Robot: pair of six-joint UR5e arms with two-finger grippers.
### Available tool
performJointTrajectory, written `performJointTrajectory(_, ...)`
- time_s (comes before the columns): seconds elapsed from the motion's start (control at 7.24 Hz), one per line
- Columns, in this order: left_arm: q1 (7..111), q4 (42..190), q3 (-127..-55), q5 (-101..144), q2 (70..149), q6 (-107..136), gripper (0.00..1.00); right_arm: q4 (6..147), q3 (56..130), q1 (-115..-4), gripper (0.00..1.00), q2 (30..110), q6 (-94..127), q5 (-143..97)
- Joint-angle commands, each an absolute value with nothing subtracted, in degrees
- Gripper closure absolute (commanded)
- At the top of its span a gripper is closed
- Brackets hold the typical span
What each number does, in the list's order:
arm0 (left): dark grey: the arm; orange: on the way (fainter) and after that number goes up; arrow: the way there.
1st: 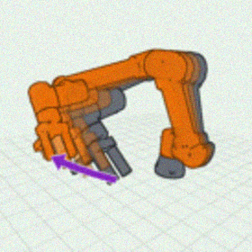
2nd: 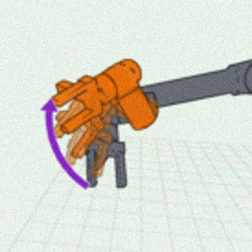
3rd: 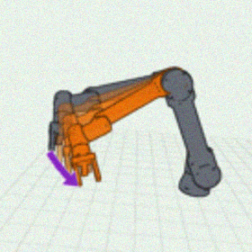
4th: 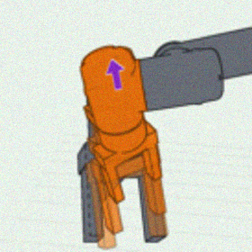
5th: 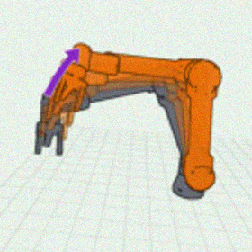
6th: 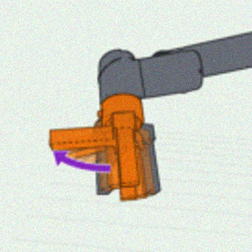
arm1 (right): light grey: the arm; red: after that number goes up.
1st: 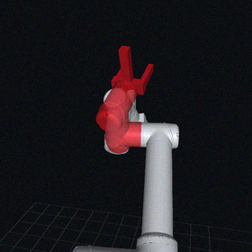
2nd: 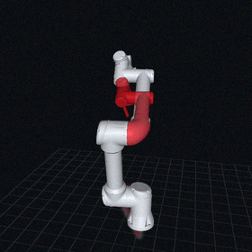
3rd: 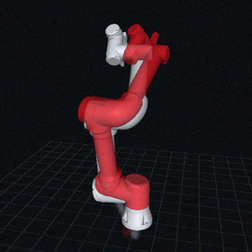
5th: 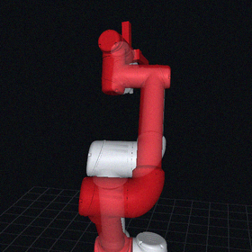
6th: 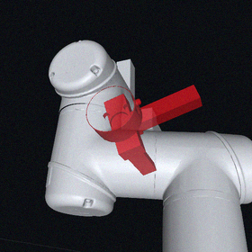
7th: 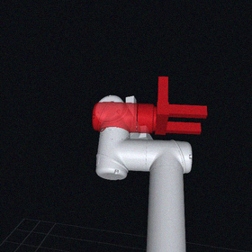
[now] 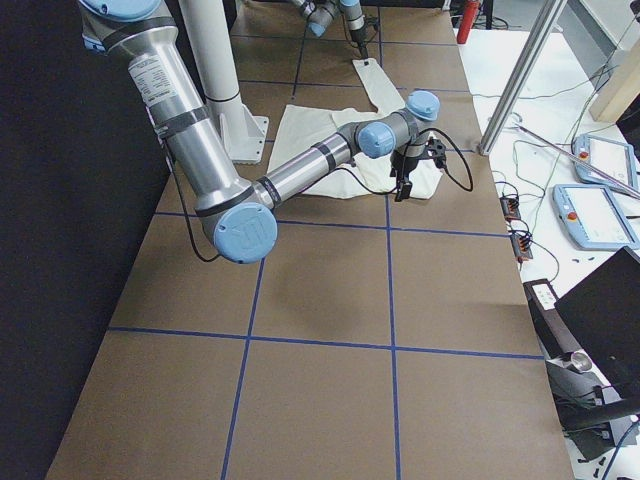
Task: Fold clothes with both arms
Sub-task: 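Close the left gripper on the cuff of the sleeve nearest it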
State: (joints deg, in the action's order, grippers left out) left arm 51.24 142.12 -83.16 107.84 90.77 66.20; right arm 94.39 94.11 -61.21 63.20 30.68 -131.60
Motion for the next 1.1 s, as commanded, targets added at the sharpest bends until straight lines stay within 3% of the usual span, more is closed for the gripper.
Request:
performJointTrajectory(0.0, 51.2, 142.1, -83.4, 107.8, 90.8, 66.3, 0.7, 94.3, 94.0, -61.3, 0.0, 63.2, 30.7, -131.6)
performJointTrajectory(0.28, 51.2, 142.0, -84.2, 107.8, 90.8, 66.3, 0.78, 94.3, 94.0, -61.2, 0.0, 63.2, 30.7, -131.6)
performJointTrajectory(0.55, 51.2, 142.0, -85.2, 107.8, 90.8, 66.3, 1.0, 94.3, 94.0, -61.2, 0.0, 63.2, 30.7, -131.6)
performJointTrajectory(0.97, 51.1, 130.3, -94.9, 107.8, 92.2, 65.8, 1.0, 94.1, 94.3, -61.3, 0.0, 64.1, 30.5, -131.7)
